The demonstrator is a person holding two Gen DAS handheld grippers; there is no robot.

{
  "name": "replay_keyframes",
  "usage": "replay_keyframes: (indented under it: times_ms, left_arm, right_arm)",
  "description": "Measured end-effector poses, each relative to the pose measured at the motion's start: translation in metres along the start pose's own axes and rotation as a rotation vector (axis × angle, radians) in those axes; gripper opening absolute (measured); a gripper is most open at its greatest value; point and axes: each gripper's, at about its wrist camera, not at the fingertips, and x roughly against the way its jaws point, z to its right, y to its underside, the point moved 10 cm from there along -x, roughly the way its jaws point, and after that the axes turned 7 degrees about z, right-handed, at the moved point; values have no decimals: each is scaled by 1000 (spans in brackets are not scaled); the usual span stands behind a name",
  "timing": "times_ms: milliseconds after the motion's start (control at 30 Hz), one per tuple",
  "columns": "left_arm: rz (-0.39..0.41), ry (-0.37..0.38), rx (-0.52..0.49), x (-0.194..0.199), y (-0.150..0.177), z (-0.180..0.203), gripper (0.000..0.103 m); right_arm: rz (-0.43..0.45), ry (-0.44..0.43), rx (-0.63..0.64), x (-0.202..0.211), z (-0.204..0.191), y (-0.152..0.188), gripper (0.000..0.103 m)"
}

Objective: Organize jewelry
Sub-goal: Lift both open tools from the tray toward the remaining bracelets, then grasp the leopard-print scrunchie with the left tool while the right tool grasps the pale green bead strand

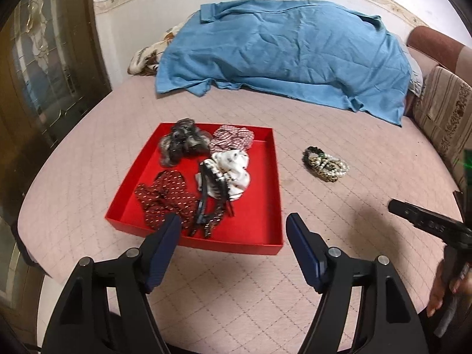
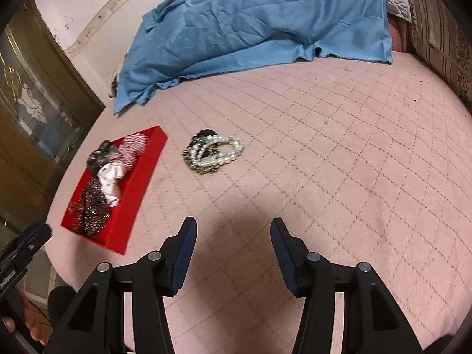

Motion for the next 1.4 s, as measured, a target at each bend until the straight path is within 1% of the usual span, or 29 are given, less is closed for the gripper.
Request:
replay_keyframes:
  times_ms: [133,333,467,533,567,600,667,700,833,900,967,1000,1033,1067,1100,1133,1167,1267,1333,1400]
  left_arm:
    - [5,23,-10,-5,1,10,73]
    - [-25,58,3,-23,7,17,73]
    - [-46,63,3,-33,12,19,73]
    - [-55,65,5,-38,14,19,73]
    - [-60,65,4,-40,15,19,73]
    - [-65,64,2,-42,15,20,73]
    - [-74,65,1,-47,16,21,73]
    - [-77,69,1,-48,16,22,73]
    - [-85,98,-4,-52,13,34,73]
    - [-89,117,-14,-55,11,44,73]
    - [-96,130,-24,-62,9,54,73]
    - [-101,135,-26,-67,7,60,73]
    - [-105,145,-24,-73,4,67,73]
    - [-107,156,-21,-80,1,74,73]
    - [-112,163,-20,-85,0,79,73]
    - [-122,171,-18,-92,-2,86,73]
    - [-131,192,-11,-101,-5,96,73]
    - [-175,226,0,-126,-8,117,72]
    - [-203,241,9,-144,-9,128,63]
    - [-240,239,21,-163,-7,136,46]
  right_arm:
    - [-3,14,31,-28,0,-14,56]
    - [-13,51,58,-77,-1,-43,56]
    - [-48,78,70,-115,0,-51,55]
    - [-58,89,81,-127,0,-52,45]
    - [-51,103,96,-129,0,-54,26]
    - [-56,92,102,-129,0,-55,18]
    - [-63,77,72,-123,8,-57,15]
    - [-57,79,64,-118,12,-58,6]
    - [-19,127,36,-83,54,-58,6]
    - [4,184,31,-61,82,-56,7]
    - [38,271,59,-42,108,-55,7]
    - [57,264,56,-35,113,-55,8]
    - [74,231,32,-29,115,-54,8]
    - [77,201,14,-28,114,-55,18]
    - [73,163,1,-29,110,-54,40]
    - [74,124,0,-30,102,-54,50]
    - [77,106,11,-33,95,-55,57]
    - [64,113,16,-45,91,-57,57]
    - [69,110,-6,-46,95,-57,57]
    - [76,134,-6,-43,102,-56,57]
